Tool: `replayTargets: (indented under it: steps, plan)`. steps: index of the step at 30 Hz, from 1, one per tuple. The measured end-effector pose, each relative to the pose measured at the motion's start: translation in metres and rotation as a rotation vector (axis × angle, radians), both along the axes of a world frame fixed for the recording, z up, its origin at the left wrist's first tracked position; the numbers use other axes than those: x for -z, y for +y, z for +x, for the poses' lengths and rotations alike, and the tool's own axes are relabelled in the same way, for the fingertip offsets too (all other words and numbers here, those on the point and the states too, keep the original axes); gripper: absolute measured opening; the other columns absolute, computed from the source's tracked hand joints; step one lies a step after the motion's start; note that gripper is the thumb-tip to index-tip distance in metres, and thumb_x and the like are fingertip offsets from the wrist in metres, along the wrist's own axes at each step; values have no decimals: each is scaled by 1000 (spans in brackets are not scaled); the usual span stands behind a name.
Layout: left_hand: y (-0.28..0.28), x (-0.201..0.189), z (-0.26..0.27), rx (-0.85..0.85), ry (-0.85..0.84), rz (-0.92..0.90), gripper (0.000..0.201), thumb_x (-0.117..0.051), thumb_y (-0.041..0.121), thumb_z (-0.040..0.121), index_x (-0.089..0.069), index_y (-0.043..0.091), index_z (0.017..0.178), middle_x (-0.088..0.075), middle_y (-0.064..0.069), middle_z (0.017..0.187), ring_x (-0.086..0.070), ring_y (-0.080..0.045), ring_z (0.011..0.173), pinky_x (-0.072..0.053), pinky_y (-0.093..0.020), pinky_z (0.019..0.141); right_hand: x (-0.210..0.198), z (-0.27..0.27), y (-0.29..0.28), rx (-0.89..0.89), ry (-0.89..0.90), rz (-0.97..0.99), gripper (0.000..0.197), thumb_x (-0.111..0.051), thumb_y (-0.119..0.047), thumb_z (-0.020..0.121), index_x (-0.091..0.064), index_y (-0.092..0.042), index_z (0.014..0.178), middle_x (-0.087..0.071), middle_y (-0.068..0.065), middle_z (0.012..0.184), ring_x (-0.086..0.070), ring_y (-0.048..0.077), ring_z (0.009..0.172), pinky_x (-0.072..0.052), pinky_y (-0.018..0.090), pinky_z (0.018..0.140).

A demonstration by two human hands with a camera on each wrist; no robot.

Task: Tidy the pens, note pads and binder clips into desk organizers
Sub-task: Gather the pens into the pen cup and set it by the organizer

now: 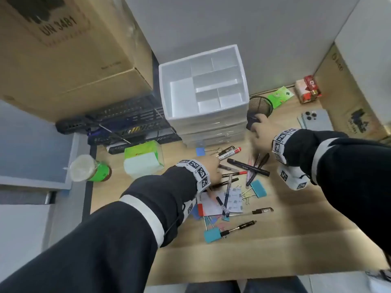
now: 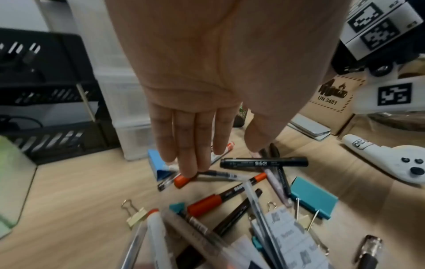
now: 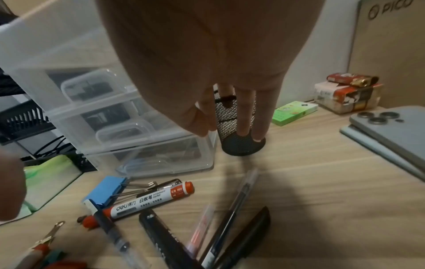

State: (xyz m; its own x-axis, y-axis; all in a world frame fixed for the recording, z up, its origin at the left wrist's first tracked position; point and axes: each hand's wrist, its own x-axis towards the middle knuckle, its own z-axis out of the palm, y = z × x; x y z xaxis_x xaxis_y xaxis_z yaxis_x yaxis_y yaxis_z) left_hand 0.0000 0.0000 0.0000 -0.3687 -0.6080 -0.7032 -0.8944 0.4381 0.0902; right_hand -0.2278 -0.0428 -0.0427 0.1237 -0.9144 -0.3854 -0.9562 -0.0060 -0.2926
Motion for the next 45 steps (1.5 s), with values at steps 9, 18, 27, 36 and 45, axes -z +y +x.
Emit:
replayTargets:
  steps: [9, 18, 27, 36, 45]
  plan:
    - [-9, 10, 5, 22, -47, -8, 19, -50, 26, 94, -59, 10, 98, -54, -4, 76, -55, -26, 75, -43, -29, 62, -11, 10, -7, 98, 49, 32, 27, -53, -17, 90, -55, 1, 111, -37, 18, 126, -58, 36, 100, -44, 34, 82]
    - [-43, -22, -22, -88, 74, 20, 45, -62, 44, 86, -57, 12, 118, -67, -7, 106, -65, -27, 94, -55, -37, 84, -65, -17, 7, 134, 67, -6, 21, -53, -32, 88, -58, -15, 77, -64, 8, 83, -59, 27, 75, -44, 28, 64]
    - [-39, -35, -48, -192, 228, -1, 112, -57, 85, 62, -31, 10, 141, -65, -10, 119, -65, -28, 98, -54, -44, 90, -96, -10, 23, 285, -204, 119, 30, -68, -27, 82, -47, -17, 63, -51, 1, 58, -49, 18, 57, -35, 26, 51]
    - [-21, -30, -47, -553, 279, 142, 153, -68, 93, 31, -26, 6, 149, -63, -10, 126, -63, -27, 108, -52, -37, 96, -78, 25, 39, 408, -563, 326, 32, -78, -20, 75, -49, -18, 63, -51, -6, 50, -50, 11, 50, -42, 23, 52]
    - [-15, -21, 3, -755, 384, 66, 126, -79, 87, 19, -57, 17, 121, -73, 6, 99, -70, -14, 89, -60, -33, 80, -63, 61, 39, 587, -840, 343, 10, -73, -20, 82, -69, -15, 74, -69, 3, 77, -67, 22, 73, -57, 31, 77]
